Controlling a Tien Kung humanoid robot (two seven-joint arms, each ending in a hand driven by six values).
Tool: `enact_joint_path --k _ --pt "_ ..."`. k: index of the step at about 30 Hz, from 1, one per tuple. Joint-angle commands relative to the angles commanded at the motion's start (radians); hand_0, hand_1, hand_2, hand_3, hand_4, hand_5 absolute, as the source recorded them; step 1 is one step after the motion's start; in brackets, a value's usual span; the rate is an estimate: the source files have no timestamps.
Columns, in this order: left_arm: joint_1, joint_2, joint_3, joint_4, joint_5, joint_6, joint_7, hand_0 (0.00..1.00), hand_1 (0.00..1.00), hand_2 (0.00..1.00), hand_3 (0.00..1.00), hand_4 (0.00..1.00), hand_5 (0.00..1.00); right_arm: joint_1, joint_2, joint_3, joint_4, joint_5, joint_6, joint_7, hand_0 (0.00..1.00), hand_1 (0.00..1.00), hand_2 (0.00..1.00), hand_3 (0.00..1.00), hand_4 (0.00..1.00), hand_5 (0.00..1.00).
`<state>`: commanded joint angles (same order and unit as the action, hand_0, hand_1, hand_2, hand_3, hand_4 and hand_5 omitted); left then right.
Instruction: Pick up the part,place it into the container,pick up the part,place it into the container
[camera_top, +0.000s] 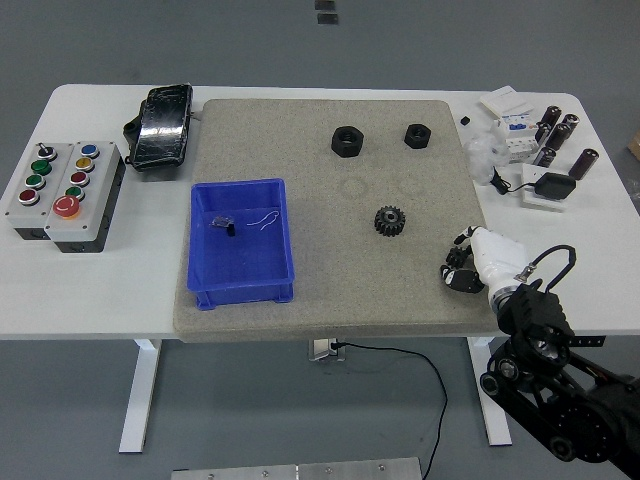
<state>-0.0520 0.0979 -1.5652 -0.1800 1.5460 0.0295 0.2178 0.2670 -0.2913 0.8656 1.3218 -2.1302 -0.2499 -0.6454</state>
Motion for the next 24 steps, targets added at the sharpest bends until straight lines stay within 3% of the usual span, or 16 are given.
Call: enact_joint_path --k 1,6,7,12,13,20,24 --pt "0.000 0.000 0.000 0.000 0.000 0.000 0.000 0.663 0.629 0.574 0.615 0.693 0.362 0.000 0.000 -0.001 -0.001 0.000 -0.004 0.000 0.236 0.420 0.509 0.609 0.567 0.223" --pt "0.001 0.000 0.000 0.000 0.000 0.000 0.000 0.663 0.629 0.574 0.615 0.693 0.362 0.000 0.001 -0.007 -0.008 -0.002 -0.023 0.000 0.236 0.420 0.509 0.609 0.567 0.223" --pt "0.001 0.000 0.000 0.000 0.000 0.000 0.000 0.663 0.629 0.573 0.615 0.692 0.361 0.000 0.001 -0.008 -0.009 -0.002 -0.025 0.000 0.231 0.416 0.495 0.534 0.543 0.215" --pt "0.000 0.000 0.001 0.000 -0.002 0.000 -0.001 0.663 0.629 0.573 0.615 0.692 0.361 0.001 0.001 -0.012 -0.012 -0.005 -0.040 0.000 0.231 0.416 0.495 0.534 0.543 0.215" --pt "0.000 0.000 0.001 0.000 -0.002 0.000 -0.001 0.663 0.628 0.573 0.614 0.691 0.360 0.001 0.000 -0.013 -0.013 -0.005 -0.042 0.000 0.227 0.417 0.489 0.492 0.529 0.209" --pt "0.001 -0.002 0.001 0.000 -0.002 0.001 -0.001 0.663 0.628 0.573 0.614 0.690 0.358 0.013 0.000 -0.021 -0.004 0.012 -0.066 0.000 0.224 0.418 0.491 0.486 0.515 0.208" --pt "0.002 -0.002 -0.005 0.000 0.002 0.001 0.003 0.663 0.628 0.573 0.614 0.690 0.358 0.051 0.009 -0.044 0.024 0.066 -0.103 0.007 0.224 0.418 0.491 0.486 0.515 0.208"
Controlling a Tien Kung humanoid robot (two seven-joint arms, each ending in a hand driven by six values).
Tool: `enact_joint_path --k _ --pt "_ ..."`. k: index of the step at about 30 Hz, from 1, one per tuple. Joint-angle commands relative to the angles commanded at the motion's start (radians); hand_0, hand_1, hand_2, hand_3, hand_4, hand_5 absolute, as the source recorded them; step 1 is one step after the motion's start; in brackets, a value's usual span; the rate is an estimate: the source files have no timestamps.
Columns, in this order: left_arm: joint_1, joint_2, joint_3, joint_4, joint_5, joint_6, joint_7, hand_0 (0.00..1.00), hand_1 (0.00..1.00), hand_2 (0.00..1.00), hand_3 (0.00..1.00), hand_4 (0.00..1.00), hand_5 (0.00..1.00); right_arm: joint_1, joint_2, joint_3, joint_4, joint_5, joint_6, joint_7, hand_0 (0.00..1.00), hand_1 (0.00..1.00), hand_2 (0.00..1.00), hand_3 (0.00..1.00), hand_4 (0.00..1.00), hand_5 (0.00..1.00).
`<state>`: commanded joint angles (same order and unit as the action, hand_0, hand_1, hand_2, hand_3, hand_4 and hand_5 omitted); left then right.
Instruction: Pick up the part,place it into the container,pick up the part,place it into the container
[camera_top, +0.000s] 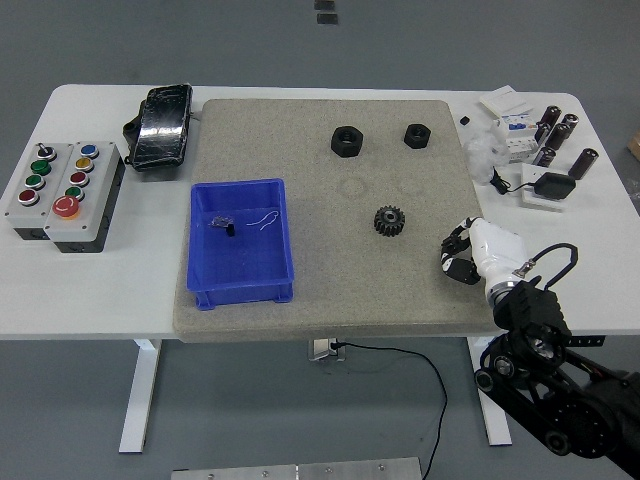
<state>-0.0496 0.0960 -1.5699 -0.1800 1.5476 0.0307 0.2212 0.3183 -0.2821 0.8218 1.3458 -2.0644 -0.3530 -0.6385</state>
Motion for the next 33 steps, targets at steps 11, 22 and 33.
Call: enact_joint_path --k 11,22,33 --pt "-0.001 -0.001 -0.021 0.000 0.018 0.000 0.013 0.663 0.629 0.573 0.614 0.689 0.358 0.163 0.101 -0.188 0.014 0.254 -0.159 0.185 0.226 0.423 0.488 0.469 0.502 0.205" --pt "0.002 -0.004 -0.068 0.000 0.064 0.000 0.034 0.663 0.628 0.573 0.614 0.690 0.360 0.277 0.190 -0.368 0.007 0.459 -0.151 0.310 0.415 0.573 0.630 0.633 0.532 0.210" --pt "0.002 -0.005 -0.075 0.000 0.070 -0.002 0.038 0.663 0.628 0.574 0.615 0.691 0.362 0.294 0.200 -0.392 -0.002 0.446 -0.138 0.269 0.636 0.732 0.758 0.723 0.728 0.176"
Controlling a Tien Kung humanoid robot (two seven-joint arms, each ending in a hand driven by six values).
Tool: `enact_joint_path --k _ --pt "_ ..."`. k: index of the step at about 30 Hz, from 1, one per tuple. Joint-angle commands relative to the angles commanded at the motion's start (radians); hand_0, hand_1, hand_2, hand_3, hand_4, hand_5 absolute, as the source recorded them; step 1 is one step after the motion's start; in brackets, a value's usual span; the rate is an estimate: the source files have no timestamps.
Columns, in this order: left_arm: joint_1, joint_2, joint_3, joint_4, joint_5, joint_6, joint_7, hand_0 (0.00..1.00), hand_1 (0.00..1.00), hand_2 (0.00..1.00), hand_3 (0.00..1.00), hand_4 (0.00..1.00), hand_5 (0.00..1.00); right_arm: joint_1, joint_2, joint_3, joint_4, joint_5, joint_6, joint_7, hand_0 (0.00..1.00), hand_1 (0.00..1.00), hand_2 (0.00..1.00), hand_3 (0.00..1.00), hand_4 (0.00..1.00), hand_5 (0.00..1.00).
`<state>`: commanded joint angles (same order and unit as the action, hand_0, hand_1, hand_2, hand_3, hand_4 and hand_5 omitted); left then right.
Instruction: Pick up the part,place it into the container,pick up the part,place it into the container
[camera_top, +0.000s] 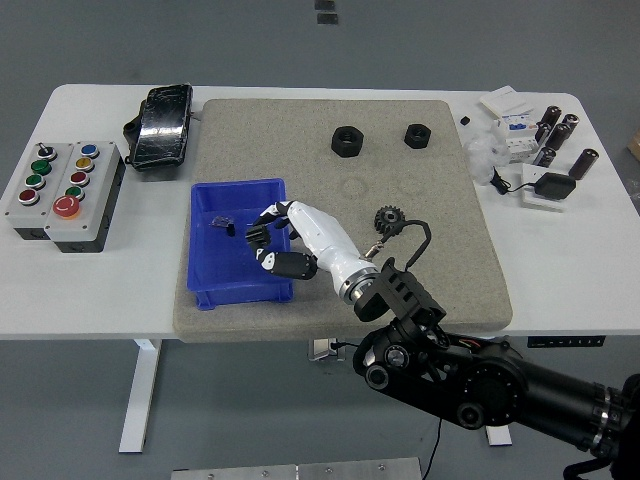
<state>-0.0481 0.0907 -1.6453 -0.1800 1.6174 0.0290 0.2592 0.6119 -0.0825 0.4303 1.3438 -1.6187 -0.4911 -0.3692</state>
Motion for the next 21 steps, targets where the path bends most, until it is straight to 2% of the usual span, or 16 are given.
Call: enact_joint_path --k 9,10,14,15,16,21 --pt "-0.001 -0.001 0.000 0.000 0.000 -0.001 -0.002 0.663 0.628 0.574 0.615 0.691 0.362 -0.009 0.003 0.024 0.002 -0.020 -0.003 -0.016 0.639 0.732 0.758 0.729 0.732 0.171" --pt "-0.001 -0.001 0.001 0.000 0.000 -0.001 -0.002 0.663 0.628 0.574 0.615 0.691 0.362 -0.011 0.002 0.036 0.002 -0.025 -0.007 -0.016 0.610 0.705 0.750 0.727 0.733 0.178" --pt "-0.001 -0.002 0.004 0.000 -0.003 -0.002 -0.004 0.663 0.628 0.574 0.615 0.691 0.362 -0.024 -0.020 0.116 -0.015 -0.106 -0.004 -0.072 0.610 0.705 0.750 0.727 0.733 0.178" --pt "-0.001 -0.003 0.003 0.000 -0.001 -0.002 -0.004 0.663 0.628 0.574 0.615 0.691 0.362 -0.025 -0.030 0.138 -0.023 -0.133 0.016 -0.095 0.610 0.705 0.750 0.727 0.733 0.178" --pt "-0.001 -0.003 0.002 0.000 0.000 -0.001 -0.004 0.663 0.628 0.573 0.615 0.691 0.363 -0.026 -0.039 0.156 -0.030 -0.158 0.036 -0.115 0.627 0.724 0.802 0.793 0.735 0.171" --pt "0.001 -0.002 -0.002 0.000 0.005 -0.002 -0.002 0.663 0.628 0.573 0.615 0.691 0.363 -0.020 -0.072 0.219 -0.094 -0.293 0.168 -0.232 0.627 0.724 0.802 0.793 0.735 0.171"
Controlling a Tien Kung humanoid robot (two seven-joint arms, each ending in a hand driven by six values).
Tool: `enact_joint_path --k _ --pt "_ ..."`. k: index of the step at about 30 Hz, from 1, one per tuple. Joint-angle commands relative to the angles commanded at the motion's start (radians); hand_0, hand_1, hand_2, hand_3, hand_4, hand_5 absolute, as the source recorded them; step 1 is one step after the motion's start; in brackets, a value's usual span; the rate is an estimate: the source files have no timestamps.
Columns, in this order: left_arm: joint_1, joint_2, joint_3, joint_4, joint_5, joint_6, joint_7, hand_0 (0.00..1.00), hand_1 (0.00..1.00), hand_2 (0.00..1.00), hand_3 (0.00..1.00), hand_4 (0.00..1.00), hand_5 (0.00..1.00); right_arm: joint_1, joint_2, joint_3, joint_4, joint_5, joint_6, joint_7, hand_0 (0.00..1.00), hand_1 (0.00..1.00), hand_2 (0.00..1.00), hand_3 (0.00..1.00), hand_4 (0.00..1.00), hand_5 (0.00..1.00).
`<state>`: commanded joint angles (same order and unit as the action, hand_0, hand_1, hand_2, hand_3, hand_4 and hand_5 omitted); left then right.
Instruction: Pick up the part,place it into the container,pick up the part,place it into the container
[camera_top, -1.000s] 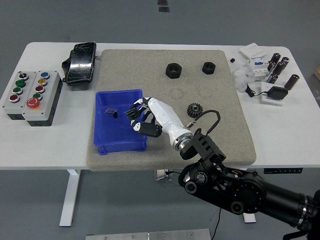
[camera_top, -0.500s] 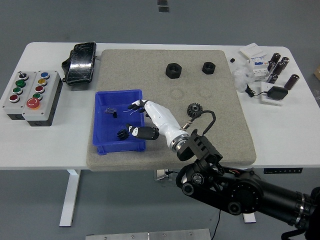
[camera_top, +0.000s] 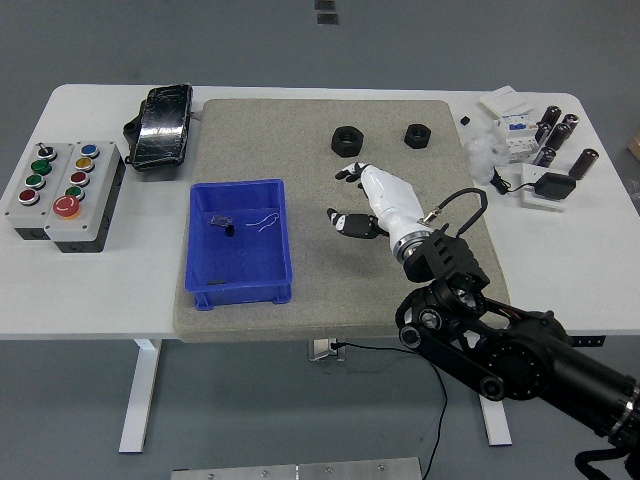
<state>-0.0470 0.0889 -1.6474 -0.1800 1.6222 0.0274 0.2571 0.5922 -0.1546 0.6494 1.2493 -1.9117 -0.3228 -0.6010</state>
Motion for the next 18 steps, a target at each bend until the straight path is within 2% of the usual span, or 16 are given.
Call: enact_joint_path --k 1,3,6,7,8,12,13,18 --pt "0.000 0.000 0.000 0.000 0.000 0.000 0.000 0.662 0.628 0.573 0.615 0.690 0.362 0.002 -0.002 0.002 -0.017 -0.021 0.024 -0.020 0.647 0.763 0.842 0.842 0.786 0.240" --pt "-0.001 0.000 -0.001 0.000 0.002 0.001 -0.001 0.662 0.628 0.573 0.615 0.690 0.362 0.006 -0.001 0.002 -0.051 -0.040 0.068 -0.038 0.647 0.763 0.842 0.842 0.786 0.240" --pt "-0.004 -0.001 -0.003 0.000 0.009 0.000 -0.002 0.662 0.628 0.573 0.615 0.690 0.362 0.020 0.010 0.001 -0.107 -0.028 0.128 -0.022 0.647 0.763 0.842 0.842 0.786 0.240" --pt "-0.006 -0.002 -0.003 0.000 0.010 0.000 -0.003 0.662 0.628 0.574 0.617 0.670 0.374 0.025 0.014 0.001 -0.123 -0.023 0.139 -0.015 0.674 0.804 0.950 0.920 0.924 0.431" --pt "-0.007 -0.002 -0.003 0.000 0.010 0.000 -0.003 0.662 0.628 0.574 0.617 0.670 0.374 0.029 0.018 0.002 -0.136 -0.020 0.147 -0.010 0.674 0.804 0.950 0.920 0.924 0.431" --pt "-0.010 -0.003 0.004 0.000 0.004 -0.001 -0.006 0.662 0.628 0.574 0.617 0.670 0.374 0.044 0.034 0.002 -0.189 -0.006 0.151 0.009 0.674 0.804 0.950 0.920 0.924 0.431" --pt "-0.010 -0.003 0.005 0.000 0.004 -0.001 -0.007 0.662 0.627 0.574 0.617 0.665 0.377 0.048 0.037 0.000 -0.204 -0.002 0.147 0.012 0.642 0.807 0.932 0.908 0.956 0.491" --pt "-0.008 -0.002 0.000 0.000 0.010 -0.001 -0.003 0.662 0.627 0.574 0.617 0.665 0.377 0.060 0.048 -0.010 -0.260 0.001 0.122 0.023 0.642 0.807 0.932 0.908 0.956 0.491"
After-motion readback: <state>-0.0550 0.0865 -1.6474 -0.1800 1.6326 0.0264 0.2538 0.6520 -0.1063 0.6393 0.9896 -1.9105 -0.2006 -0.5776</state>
